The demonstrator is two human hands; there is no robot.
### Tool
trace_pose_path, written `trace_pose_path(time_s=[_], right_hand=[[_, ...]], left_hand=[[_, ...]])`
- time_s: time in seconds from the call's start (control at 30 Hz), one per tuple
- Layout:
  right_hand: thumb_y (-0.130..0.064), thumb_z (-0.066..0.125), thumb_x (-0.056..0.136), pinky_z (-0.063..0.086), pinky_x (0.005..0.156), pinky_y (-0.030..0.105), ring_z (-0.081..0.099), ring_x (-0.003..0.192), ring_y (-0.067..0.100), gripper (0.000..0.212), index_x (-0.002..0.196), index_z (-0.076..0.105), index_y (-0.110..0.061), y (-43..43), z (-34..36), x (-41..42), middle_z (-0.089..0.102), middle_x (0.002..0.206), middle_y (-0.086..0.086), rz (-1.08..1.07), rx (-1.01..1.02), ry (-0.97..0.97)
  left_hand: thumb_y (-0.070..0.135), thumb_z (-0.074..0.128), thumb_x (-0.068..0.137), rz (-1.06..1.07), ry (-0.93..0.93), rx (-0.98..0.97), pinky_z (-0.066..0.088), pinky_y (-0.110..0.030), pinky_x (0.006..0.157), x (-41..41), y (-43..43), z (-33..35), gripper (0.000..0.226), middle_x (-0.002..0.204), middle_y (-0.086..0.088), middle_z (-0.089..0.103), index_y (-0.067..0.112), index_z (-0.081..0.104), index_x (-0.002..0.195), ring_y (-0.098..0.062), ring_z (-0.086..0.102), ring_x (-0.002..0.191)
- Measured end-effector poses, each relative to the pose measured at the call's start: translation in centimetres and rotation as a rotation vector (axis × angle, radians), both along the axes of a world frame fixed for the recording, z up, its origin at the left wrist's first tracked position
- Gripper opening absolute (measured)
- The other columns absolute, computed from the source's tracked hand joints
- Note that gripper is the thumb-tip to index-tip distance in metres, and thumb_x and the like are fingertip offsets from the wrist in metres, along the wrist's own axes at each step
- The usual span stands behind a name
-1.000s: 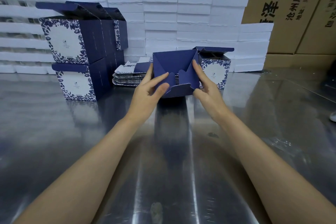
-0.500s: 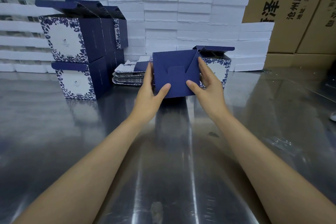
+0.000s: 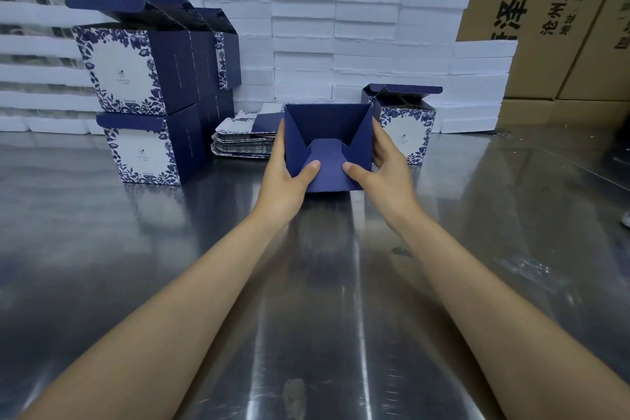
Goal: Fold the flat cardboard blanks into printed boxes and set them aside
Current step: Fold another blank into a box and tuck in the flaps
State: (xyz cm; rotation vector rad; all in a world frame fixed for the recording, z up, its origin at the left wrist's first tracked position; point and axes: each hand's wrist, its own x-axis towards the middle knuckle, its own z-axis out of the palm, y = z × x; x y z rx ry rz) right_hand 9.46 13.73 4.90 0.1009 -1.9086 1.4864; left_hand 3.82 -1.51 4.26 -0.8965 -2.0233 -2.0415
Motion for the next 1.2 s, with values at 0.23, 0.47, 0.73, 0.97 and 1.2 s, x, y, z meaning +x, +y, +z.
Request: trace_pose_path(time_s=[0.23,0.47,0.73,0.97,1.2], right_hand=[[0.012,0.063,0.082,0.044,0.078,0.004,0.054,0.104,-0.019,0.079,0.148,0.034,-0.021,-0.1,0.0,0.0,0.053,0.12,-0.028,-0.012,0.015,-0.012],[0.011,0.063,0.082,0.045,0.081,0.006,0.055,0.106,-0.017,0.078,0.146,0.036,-0.025,-0.1,-0.3,-0.1,0.054,0.114,-0.038,-0.014,0.05,0.011],[-0.015,0.059,0.095,0.044,0.103,0.025,0.051,0.124,-0.001,0.055,0.147,0.039,-0.017,-0.6,0.2,0.6,0.055,0.136,-0.013,-0.016,-0.013,0.076],[-0.01,0.052,0.093,0.043,0.106,0.029,0.044,0.127,-0.007,0.065,0.146,0.026,-0.036,-1.3,0.5,1.1,0.043,0.138,-0.029,-0.087,0.083,0.198],[0.018,0.05,0.078,0.046,0.099,0.029,0.039,0.134,0.023,0.064,0.127,0.043,-0.024,-0.5,0.4,0.3,0.037,0.137,-0.004,-0.094,0.243,0.416]], left_hand=[[0.007,0.061,0.094,0.005,0.023,-0.004,0.036,-0.029,0.112,0.2,-0.2,0.2,0.075,0.152,0.007,0.039,0.02,0.018,0.154,-0.004,0.042,0.134],[0.003,0.06,0.094,0.009,0.029,0.005,0.037,-0.033,0.113,0.1,-0.1,0.0,0.073,0.149,0.006,0.043,0.02,0.021,0.154,-0.006,0.045,0.133],[0.039,0.058,0.092,-0.05,0.06,0.008,0.036,-0.015,0.106,0.5,-0.1,0.2,0.073,0.148,0.014,0.042,0.022,0.021,0.153,0.006,0.043,0.13],[0.06,0.016,0.097,0.048,0.059,0.07,0.016,0.011,0.092,0.8,-0.2,-0.1,0.057,0.14,0.042,0.02,0.038,0.015,0.149,0.04,0.017,0.114],[0.048,0.024,0.098,0.076,0.135,0.357,0.038,-0.048,0.108,-0.1,-0.7,1.2,0.037,0.13,-0.008,0.058,0.032,0.053,0.114,-0.023,0.053,0.122]])
